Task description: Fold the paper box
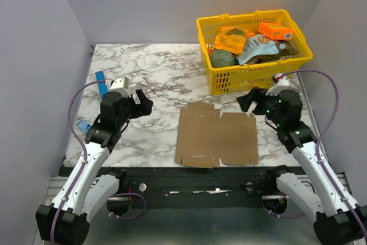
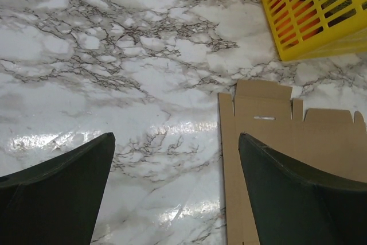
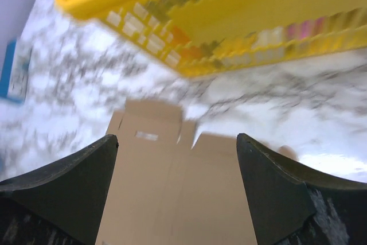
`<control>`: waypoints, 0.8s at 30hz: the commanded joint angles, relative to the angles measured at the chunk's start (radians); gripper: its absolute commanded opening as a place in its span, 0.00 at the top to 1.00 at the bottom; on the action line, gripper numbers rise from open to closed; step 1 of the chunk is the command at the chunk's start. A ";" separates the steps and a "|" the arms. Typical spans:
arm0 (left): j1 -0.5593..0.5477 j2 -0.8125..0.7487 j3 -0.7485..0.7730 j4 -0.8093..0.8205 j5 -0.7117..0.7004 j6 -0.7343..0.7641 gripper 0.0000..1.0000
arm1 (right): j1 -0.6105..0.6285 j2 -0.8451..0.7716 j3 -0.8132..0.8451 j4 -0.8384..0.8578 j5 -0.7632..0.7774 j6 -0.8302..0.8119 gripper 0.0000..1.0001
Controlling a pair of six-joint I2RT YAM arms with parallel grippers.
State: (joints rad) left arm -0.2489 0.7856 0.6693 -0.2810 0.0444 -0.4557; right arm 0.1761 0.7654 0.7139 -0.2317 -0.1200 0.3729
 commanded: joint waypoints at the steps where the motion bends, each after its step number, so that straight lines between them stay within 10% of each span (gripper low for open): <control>1: 0.000 0.046 0.084 -0.027 0.044 0.029 0.01 | 0.254 0.012 -0.037 -0.067 -0.023 -0.072 0.07; 14: 0.095 0.109 0.067 0.042 0.169 0.019 0.01 | 0.940 0.181 -0.097 -0.153 0.153 -0.074 0.07; 24: 0.111 0.107 0.065 0.026 0.172 0.026 0.01 | 1.160 0.550 0.036 -0.130 0.376 -0.085 0.12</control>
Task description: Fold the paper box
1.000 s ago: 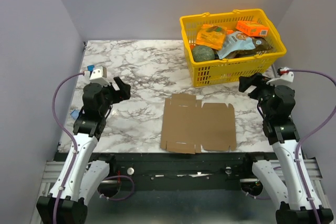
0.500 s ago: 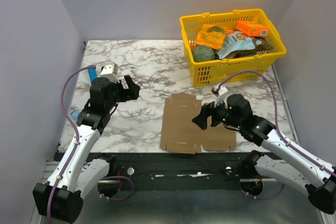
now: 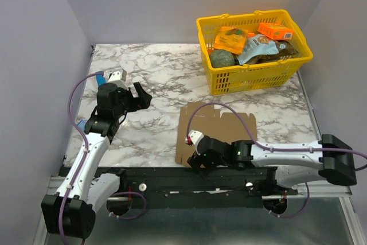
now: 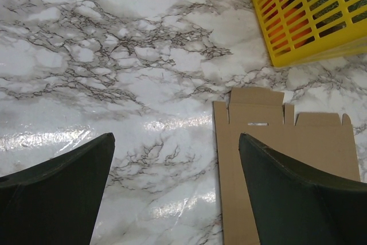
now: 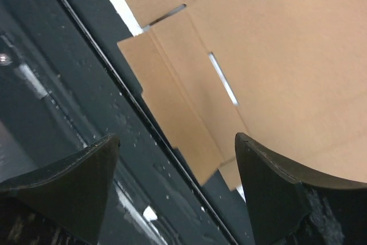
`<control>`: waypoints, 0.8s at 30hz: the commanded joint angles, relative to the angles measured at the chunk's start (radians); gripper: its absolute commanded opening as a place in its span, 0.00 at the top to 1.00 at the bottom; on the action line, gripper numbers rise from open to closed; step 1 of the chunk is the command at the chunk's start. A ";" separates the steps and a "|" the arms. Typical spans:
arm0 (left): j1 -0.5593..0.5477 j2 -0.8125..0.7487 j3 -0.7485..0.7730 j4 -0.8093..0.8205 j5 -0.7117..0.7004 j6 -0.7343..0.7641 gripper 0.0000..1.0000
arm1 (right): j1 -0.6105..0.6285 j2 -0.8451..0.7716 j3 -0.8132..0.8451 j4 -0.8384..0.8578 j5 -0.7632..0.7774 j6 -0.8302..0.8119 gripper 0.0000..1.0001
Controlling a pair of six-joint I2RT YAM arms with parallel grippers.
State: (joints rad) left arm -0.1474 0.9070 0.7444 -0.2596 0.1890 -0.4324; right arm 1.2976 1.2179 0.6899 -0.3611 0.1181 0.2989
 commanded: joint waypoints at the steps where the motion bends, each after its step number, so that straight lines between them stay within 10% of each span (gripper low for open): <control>1: 0.011 -0.017 -0.010 0.005 0.027 0.003 0.01 | 0.043 0.120 0.068 0.001 0.164 -0.012 0.13; 19: 0.011 0.016 -0.016 0.008 0.081 -0.008 0.01 | 0.135 0.356 0.161 0.007 0.388 -0.058 0.49; 24: 0.011 0.029 -0.020 0.020 0.119 -0.005 0.01 | 0.150 0.368 0.192 -0.029 0.491 -0.053 0.79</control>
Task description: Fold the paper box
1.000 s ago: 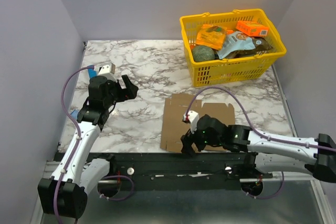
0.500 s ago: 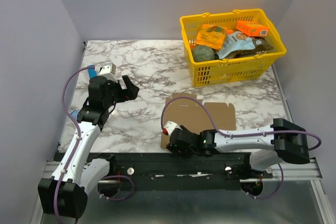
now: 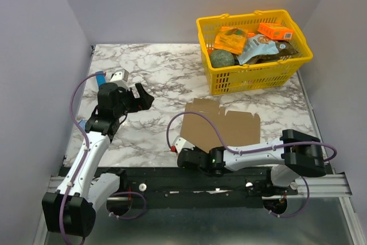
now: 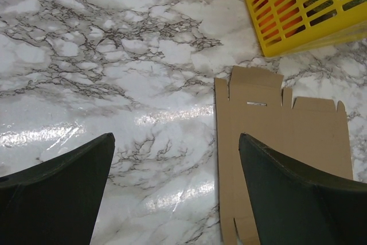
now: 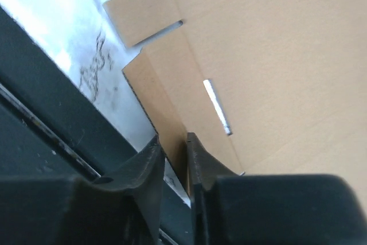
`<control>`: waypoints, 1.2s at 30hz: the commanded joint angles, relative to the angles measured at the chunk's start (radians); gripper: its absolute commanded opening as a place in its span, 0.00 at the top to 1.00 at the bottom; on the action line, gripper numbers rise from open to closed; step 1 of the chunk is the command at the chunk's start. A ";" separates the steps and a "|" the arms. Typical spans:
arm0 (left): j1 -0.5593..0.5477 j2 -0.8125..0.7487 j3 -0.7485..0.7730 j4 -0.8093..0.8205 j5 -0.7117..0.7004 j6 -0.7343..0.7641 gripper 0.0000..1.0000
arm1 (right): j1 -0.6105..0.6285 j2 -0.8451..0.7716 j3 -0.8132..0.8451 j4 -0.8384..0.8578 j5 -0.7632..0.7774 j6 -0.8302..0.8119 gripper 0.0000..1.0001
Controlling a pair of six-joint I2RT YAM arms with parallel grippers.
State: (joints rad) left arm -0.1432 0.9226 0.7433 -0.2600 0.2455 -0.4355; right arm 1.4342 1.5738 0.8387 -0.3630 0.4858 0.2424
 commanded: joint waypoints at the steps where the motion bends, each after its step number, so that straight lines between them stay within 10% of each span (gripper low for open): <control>1: 0.005 0.019 -0.019 0.025 0.104 -0.008 0.01 | 0.014 0.008 0.046 -0.030 0.137 0.006 0.83; 19: -0.130 0.254 -0.088 0.255 0.429 -0.253 0.01 | 0.023 -0.181 0.017 0.073 0.264 -0.018 0.92; 36: -0.222 0.487 0.073 0.122 0.403 -0.137 0.05 | 0.052 -0.178 0.031 0.171 0.260 -0.087 0.92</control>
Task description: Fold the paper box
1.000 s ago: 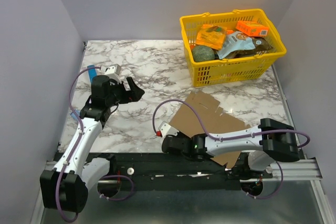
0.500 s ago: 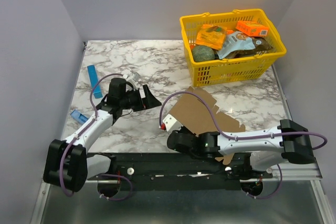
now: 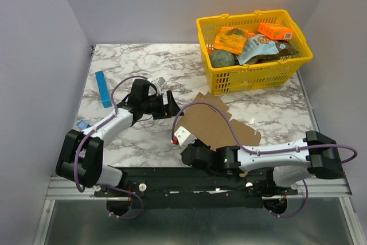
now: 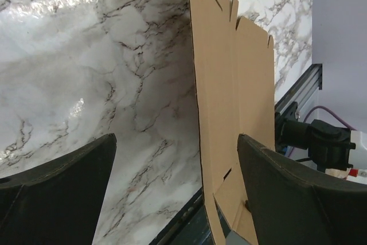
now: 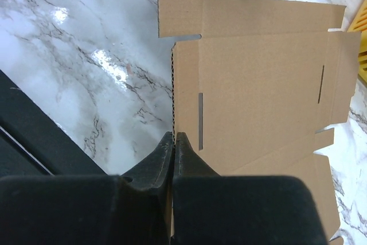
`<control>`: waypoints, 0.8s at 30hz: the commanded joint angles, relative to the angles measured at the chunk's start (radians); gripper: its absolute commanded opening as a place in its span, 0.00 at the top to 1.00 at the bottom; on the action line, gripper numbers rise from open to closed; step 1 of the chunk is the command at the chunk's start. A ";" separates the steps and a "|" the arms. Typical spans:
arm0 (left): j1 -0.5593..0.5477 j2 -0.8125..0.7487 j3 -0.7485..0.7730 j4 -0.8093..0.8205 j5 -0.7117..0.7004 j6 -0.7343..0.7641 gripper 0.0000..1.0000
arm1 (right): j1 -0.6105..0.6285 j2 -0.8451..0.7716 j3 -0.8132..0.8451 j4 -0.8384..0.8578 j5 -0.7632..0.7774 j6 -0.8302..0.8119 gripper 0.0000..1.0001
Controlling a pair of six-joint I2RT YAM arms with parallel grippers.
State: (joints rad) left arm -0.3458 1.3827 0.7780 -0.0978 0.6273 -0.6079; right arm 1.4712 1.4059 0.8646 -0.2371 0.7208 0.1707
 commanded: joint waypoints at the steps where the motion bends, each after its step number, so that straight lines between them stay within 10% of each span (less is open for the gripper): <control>1: -0.028 0.033 0.040 -0.042 0.023 0.039 0.06 | 0.018 -0.010 0.005 0.050 0.023 -0.017 0.92; 14: -0.073 0.091 0.033 0.052 0.196 0.008 0.43 | 0.021 0.014 0.013 0.071 0.009 -0.037 0.90; 24: -0.081 0.087 0.043 -0.019 0.230 0.122 1.00 | 0.021 -0.002 0.019 0.071 -0.050 -0.028 0.76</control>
State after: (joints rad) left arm -0.4213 1.4712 0.8059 -0.0814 0.8028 -0.5503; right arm 1.4857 1.4120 0.8646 -0.1932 0.7059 0.1379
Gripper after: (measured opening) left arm 0.075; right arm 0.212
